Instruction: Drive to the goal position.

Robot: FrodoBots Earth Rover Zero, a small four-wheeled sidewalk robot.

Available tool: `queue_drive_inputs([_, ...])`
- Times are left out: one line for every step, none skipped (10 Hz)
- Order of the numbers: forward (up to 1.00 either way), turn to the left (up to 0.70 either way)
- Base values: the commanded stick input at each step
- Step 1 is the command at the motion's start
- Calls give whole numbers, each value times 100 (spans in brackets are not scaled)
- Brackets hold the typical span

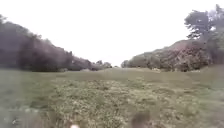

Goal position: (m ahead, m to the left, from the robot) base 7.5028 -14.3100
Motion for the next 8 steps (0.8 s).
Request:
queue_drive_inputs([70,0])
queue_drive_inputs([70,0])
queue_drive_inputs([70,-2])
queue_drive_inputs([70,-13])
queue_drive_inputs([70,-13])
queue_drive_inputs([70,-13])
queue_drive_inputs([70,-13])
queue_drive_inputs([70,-13])
